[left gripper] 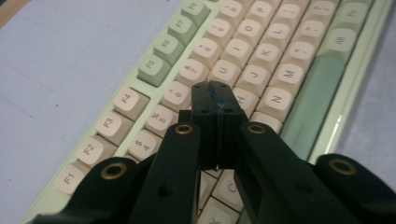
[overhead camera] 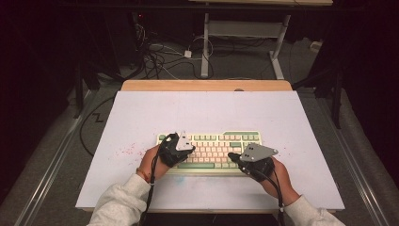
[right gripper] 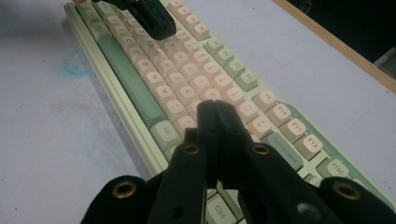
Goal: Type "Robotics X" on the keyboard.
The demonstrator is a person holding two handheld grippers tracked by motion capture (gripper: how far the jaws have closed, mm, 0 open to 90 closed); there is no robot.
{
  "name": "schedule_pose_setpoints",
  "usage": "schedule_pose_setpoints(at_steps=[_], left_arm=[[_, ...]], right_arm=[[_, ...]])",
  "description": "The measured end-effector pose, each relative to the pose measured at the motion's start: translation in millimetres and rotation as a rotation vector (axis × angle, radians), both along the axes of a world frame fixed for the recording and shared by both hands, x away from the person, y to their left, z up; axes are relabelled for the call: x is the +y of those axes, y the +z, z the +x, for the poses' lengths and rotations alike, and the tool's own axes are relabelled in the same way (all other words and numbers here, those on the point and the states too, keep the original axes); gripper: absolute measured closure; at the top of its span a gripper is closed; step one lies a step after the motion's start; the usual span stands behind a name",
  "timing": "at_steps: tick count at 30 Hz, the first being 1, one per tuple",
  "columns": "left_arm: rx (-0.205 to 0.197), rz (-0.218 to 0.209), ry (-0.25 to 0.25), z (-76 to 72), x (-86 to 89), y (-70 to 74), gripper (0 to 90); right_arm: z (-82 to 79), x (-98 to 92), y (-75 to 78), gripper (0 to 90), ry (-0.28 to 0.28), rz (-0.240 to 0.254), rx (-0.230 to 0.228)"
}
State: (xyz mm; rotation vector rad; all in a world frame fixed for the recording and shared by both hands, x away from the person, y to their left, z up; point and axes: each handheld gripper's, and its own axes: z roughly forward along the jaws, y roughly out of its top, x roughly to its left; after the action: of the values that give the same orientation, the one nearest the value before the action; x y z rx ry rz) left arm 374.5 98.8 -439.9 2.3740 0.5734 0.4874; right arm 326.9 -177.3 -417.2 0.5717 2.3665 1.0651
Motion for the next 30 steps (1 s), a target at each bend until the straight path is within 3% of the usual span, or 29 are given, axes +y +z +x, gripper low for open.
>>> schedule_pose_setpoints(at_steps=[12, 23, 30], left_arm=[[0.021, 0.009, 0.014, 10.7, -3.6, -4.9, 87.5], [0.036, 0.043, 0.001, 13.1, -9.2, -8.4, 87.8], [0.011, 0.024, -0.002, 9.8, -7.7, -3.7, 87.6]], right_arm=[[1.7, 0.5, -1.5, 90.0, 0.000, -0.005, 0.006], [2.3, -0.2, -2.7, 90.0, -0.002, -0.013, 0.011], [2.5, -0.7, -1.7, 90.0, -0.001, -0.010, 0.008]])
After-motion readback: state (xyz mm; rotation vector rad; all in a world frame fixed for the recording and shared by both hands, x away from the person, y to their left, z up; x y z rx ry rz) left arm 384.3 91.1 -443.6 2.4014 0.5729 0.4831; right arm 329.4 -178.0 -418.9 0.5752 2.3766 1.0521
